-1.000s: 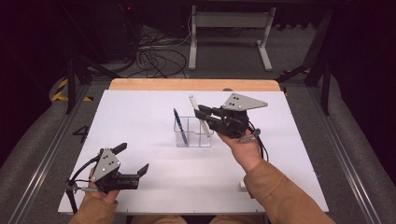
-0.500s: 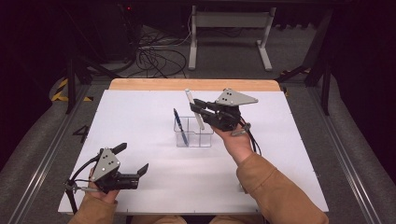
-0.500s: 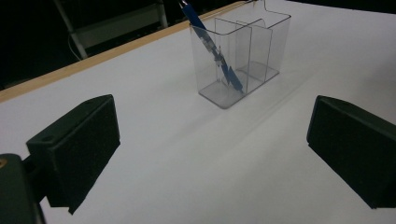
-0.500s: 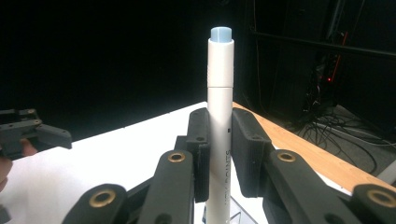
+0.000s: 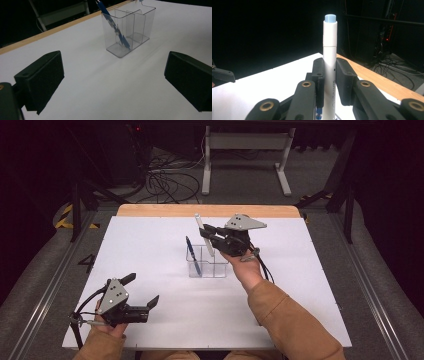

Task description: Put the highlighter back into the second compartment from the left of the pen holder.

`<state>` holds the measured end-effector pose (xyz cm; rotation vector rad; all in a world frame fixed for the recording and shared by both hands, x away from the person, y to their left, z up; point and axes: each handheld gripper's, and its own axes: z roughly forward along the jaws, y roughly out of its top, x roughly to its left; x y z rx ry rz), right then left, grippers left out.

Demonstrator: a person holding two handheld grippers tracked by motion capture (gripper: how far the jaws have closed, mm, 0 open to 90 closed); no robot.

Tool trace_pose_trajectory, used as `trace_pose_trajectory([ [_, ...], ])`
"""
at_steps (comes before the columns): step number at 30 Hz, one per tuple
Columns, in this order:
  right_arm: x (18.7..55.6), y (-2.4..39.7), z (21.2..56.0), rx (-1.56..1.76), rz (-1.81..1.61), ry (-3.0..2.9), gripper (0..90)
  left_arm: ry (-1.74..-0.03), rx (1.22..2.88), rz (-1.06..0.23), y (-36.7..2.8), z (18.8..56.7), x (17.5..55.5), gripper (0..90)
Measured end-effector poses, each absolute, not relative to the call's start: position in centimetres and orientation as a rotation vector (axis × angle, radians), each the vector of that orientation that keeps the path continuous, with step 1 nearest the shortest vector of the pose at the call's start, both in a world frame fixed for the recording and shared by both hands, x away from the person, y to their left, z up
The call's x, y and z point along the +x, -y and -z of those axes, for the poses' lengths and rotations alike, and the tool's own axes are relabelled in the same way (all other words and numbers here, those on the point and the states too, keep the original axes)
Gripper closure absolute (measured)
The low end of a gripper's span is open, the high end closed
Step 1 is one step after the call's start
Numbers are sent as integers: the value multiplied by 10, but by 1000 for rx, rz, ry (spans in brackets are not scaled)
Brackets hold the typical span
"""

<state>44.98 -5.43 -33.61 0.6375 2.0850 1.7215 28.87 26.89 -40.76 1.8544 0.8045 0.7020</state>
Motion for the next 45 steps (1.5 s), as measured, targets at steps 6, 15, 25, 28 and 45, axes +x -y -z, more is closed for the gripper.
trace_pose_trajectory([
  [6, 456, 52, 342, 669, -1720, -2099, 779, -803, 1853, -706, -269, 408, 289, 34],
  [15, 459, 48, 346, 661, -1712, -2104, 778, -802, 1854, -705, -269, 408, 289, 34],
  [25, 461, 44, 351, 680, -1714, -2111, 778, -801, 1856, -707, -269, 408, 289, 34],
  [28, 461, 43, 352, 682, -1705, -2116, 778, -800, 1856, -707, -269, 408, 289, 34],
  [45, 464, 42, 362, 760, -1646, -2167, 777, -800, 1858, -705, -269, 408, 289, 34],
])
